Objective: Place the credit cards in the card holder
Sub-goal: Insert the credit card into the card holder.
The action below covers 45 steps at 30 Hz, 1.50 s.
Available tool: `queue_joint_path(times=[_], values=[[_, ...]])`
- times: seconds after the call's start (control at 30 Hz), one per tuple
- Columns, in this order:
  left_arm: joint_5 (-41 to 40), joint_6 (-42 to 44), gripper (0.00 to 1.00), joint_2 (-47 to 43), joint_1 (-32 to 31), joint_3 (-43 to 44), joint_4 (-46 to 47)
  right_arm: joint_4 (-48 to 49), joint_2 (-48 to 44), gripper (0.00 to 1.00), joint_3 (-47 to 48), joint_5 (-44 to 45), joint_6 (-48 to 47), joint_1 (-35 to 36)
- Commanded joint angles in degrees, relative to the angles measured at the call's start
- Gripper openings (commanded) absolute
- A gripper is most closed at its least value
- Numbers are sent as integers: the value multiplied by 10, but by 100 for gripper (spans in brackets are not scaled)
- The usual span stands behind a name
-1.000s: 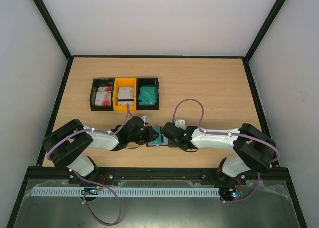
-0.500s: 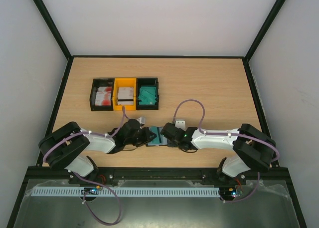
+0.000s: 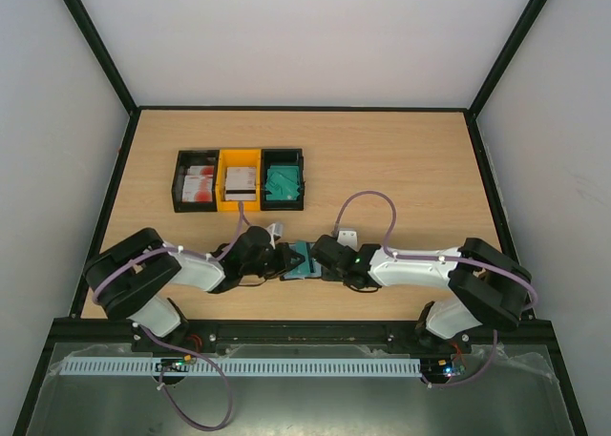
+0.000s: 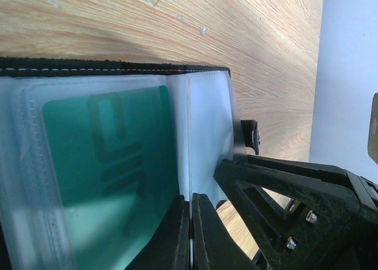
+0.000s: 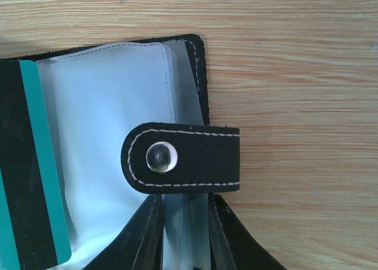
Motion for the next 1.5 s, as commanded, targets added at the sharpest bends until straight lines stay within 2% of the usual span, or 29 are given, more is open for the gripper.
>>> queue_joint_path(times=[0.0,0.4,0.6,0.83,1.07,1.2,1.47], values=[[-1,-7,2,16,-3,2,27,-2,14,18,-27,-10,9,0],[13,-58,3,74,-10,-8,75,9,7,18,-33,-16,16,-1],[-29,-126,2,70,-20,-56,87,12,10,18,-33,-16,19,-1],[-31,-145,3,66,-22,-69,100,16,11,18,-36,-17,21,-1],[-12,-102,2,103,-19,-36,121,27,11,18,-41,-27,18,-1],[-26,-61,3,111,-18,-2,65,33,7,18,-41,-34,15,0],[-17,-43,8,134,-15,4,64,56,-29,21,-46,-36,26,-1]])
